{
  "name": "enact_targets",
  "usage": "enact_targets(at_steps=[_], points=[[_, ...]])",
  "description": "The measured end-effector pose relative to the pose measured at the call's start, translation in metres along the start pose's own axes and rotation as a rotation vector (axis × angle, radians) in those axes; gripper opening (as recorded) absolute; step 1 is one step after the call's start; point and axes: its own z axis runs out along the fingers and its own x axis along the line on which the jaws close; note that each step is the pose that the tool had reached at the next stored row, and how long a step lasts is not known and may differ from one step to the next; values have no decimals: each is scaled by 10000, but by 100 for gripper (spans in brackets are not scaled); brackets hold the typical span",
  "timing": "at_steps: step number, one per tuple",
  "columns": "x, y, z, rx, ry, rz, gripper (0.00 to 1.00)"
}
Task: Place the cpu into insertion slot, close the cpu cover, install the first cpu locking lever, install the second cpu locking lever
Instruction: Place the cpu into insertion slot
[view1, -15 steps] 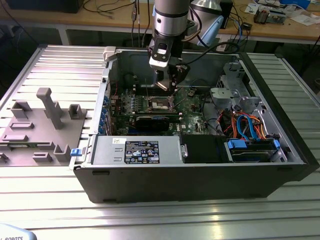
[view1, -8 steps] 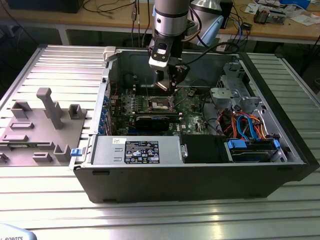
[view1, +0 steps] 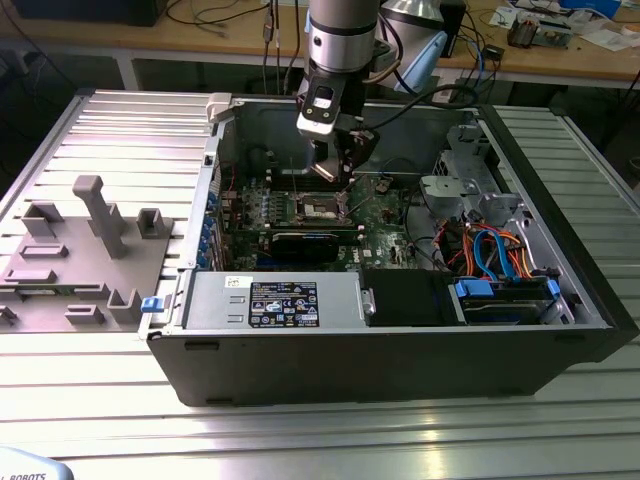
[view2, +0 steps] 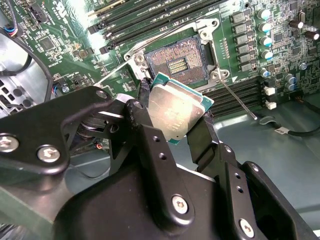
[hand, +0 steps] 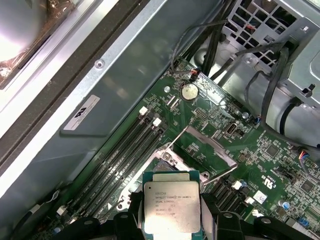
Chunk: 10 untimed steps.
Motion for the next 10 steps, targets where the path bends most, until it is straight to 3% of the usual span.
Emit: enact_targets(at_steps=[10], points=[[0,0,2,-2,-11,153,55]])
